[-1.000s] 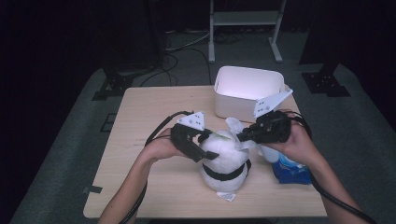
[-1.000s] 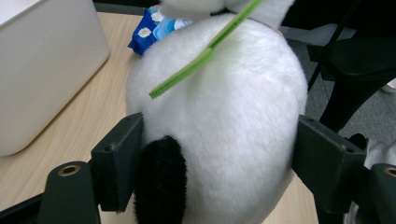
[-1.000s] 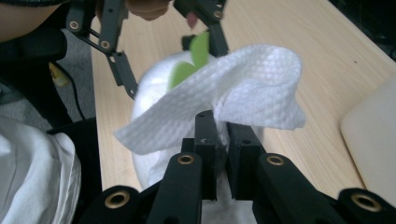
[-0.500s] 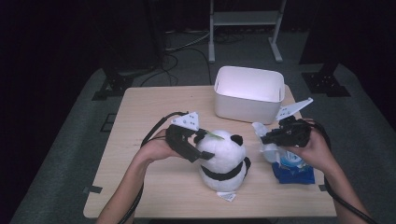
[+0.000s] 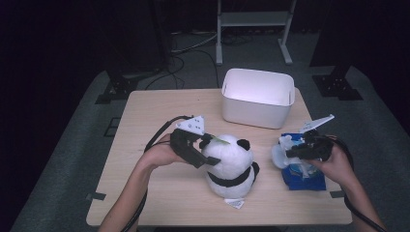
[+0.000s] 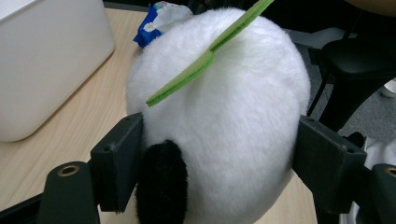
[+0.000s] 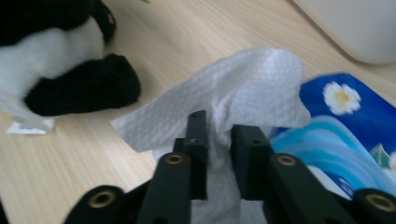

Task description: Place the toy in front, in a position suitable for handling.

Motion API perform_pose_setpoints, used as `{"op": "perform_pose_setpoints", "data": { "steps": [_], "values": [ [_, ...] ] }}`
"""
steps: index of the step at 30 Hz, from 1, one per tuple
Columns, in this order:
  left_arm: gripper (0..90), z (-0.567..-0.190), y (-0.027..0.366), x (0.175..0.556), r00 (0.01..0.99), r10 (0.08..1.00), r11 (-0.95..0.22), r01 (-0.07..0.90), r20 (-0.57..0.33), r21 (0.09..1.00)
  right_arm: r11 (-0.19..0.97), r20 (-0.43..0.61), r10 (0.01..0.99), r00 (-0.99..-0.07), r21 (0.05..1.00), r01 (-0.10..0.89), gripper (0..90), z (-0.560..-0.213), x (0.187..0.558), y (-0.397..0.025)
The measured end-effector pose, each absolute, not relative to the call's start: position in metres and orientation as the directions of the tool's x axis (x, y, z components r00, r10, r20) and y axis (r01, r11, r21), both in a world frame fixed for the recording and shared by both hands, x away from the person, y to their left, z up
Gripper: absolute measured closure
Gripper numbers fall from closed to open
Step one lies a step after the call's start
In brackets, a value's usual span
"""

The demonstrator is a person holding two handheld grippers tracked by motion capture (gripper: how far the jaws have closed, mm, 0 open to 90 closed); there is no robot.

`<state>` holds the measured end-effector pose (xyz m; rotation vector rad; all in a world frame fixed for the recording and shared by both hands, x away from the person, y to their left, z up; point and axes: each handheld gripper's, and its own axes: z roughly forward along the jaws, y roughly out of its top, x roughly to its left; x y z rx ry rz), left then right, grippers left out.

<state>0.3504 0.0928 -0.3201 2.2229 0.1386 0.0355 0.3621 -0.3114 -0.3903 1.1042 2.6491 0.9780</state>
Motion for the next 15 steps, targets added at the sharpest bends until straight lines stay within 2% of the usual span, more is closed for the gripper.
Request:
{"op": "perform_pose_setpoints", "data": {
  "steps": [3,6,15],
  "values": [
    [22.2,-0.32,0.093,0.351,0.993,0.113,-0.606,0.089,-0.025,0.791,0.507,0.147,0.689,-0.71,0.603,0.616,65.6,-0.396,0.363,-0.319],
    [22.2,-0.319,0.092,0.351,0.994,0.111,-0.61,0.088,-0.025,0.787,0.501,0.153,0.693,-0.705,0.601,0.622,60.8,-0.396,0.363,-0.323],
    [22.2,-0.319,0.093,0.351,0.993,0.115,-0.611,0.094,-0.029,0.786,0.516,0.138,0.66,-0.738,0.632,0.579,57.7,-0.382,0.356,-0.315]
  ]
}}
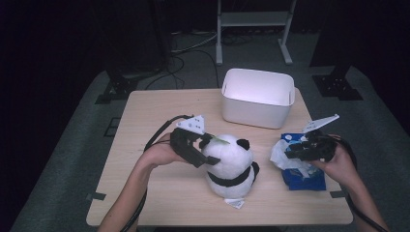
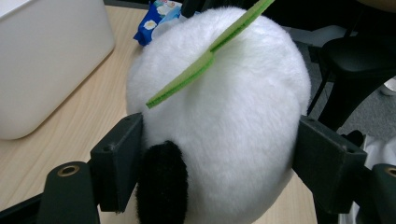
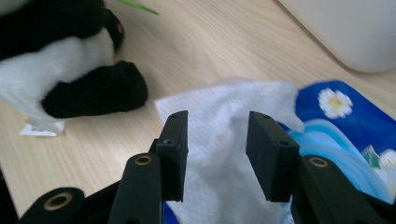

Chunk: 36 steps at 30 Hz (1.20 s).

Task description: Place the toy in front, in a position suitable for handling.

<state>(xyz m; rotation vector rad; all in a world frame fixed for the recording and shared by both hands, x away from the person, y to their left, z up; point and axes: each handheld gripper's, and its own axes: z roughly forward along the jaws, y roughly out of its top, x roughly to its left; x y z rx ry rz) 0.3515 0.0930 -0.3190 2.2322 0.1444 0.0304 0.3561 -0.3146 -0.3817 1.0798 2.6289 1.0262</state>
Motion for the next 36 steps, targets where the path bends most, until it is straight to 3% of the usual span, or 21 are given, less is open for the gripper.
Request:
{"op": "perform_pose_setpoints", "data": {
  "steps": [18,36],
  "values": [
    [22.2,-0.32,0.11,0.353,0.99,0.136,-0.607,0.115,-0.039,0.787,0.581,0.165,0.456,-0.874,0.688,0.434,57.3,-0.368,0.346,-0.247],
    [22.0,-0.325,0.139,0.351,0.983,0.179,-0.599,0.15,-0.051,0.786,0.612,0.197,0.278,-0.94,0.718,0.331,55.4,-0.37,0.341,-0.181]
  ]
}}
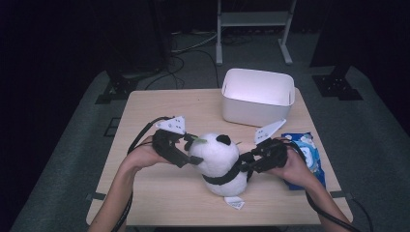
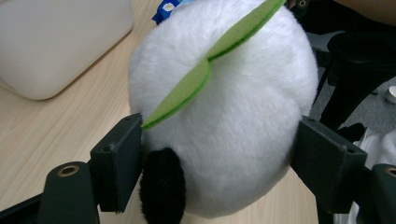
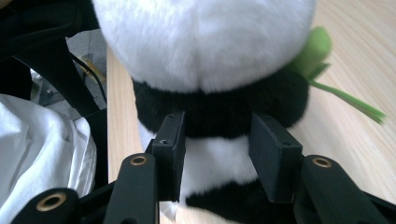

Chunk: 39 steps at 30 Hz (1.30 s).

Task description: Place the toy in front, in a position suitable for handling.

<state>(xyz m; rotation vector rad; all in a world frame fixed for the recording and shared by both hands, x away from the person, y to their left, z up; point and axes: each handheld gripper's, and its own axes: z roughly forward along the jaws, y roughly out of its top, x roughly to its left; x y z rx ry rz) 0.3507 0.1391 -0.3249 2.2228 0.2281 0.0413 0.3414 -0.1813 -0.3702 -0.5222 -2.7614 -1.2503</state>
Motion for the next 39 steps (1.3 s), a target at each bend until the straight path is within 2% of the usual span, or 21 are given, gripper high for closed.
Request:
{"op": "perform_pose_setpoints", "data": {
  "steps": [15,22,29,32,34,39],
  "values": [
    [9.7,-0.313,0.155,0.342,0.983,0.182,-0.64,0.095,0.03,0.763,0.633,0.176,0.233,-0.956,0.719,0.287,55.8,-0.366,0.35,-0.15],
    [2.1,-0.319,0.149,0.343,0.98,0.189,-0.696,0.094,0.056,0.712,0.637,0.16,0.215,-0.963,0.725,0.262,55.3,-0.361,0.354,-0.135],
    [2.4,-0.323,0.152,0.345,0.978,0.196,-0.711,0.091,0.072,0.697,0.65,0.146,0.207,-0.967,0.719,0.247,54.0,-0.358,0.356,-0.126],
    [7.4,-0.325,0.156,0.344,0.979,0.19,-0.704,0.078,0.08,0.706,0.649,0.133,0.208,-0.969,0.723,0.239,51.2,-0.356,0.356,-0.126],
    [11.9,-0.326,0.159,0.345,0.977,0.204,-0.697,0.102,0.06,0.709,0.647,0.142,0.213,-0.967,0.721,0.248,50.8,-0.356,0.357,-0.127],
    [16.9,-0.331,0.165,0.347,0.974,0.223,-0.677,0.124,0.042,0.725,0.652,0.13,0.219,-0.967,0.718,0.244,50.5,-0.354,0.356,-0.128]
  ]
}}
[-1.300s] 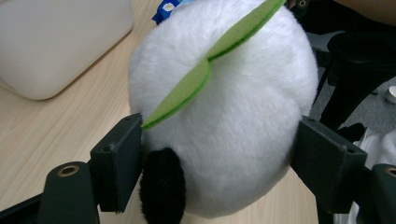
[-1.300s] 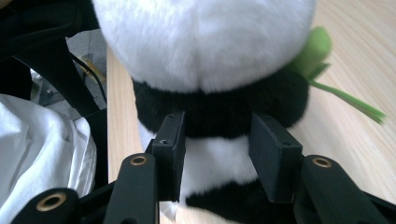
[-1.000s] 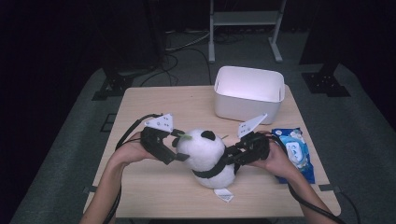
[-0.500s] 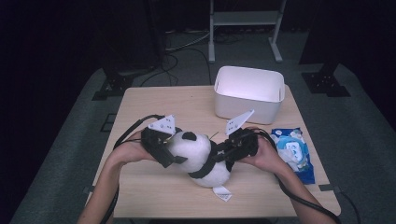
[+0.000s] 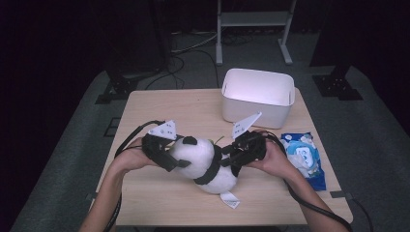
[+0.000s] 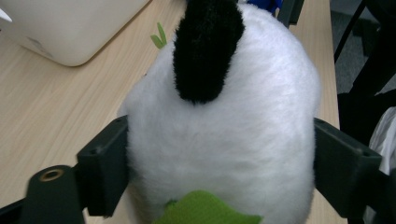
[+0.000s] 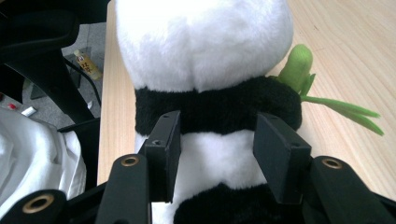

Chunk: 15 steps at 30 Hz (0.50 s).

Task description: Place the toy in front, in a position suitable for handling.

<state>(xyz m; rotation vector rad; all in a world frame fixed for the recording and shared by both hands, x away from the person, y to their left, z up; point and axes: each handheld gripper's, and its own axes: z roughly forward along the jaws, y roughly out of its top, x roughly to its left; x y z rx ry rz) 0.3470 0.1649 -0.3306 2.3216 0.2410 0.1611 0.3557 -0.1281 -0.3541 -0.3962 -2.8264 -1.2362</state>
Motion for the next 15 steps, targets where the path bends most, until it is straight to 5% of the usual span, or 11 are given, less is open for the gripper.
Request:
{"op": "perform_pose_setpoints", "data": {
  "steps": [15],
  "values": [
    [22.1,-0.361,0.174,0.358,0.956,0.283,-0.605,0.236,-0.071,0.761,0.666,0.119,0.261,-0.958,0.696,0.268,49.7,-0.354,0.356,-0.143]
  ]
}}
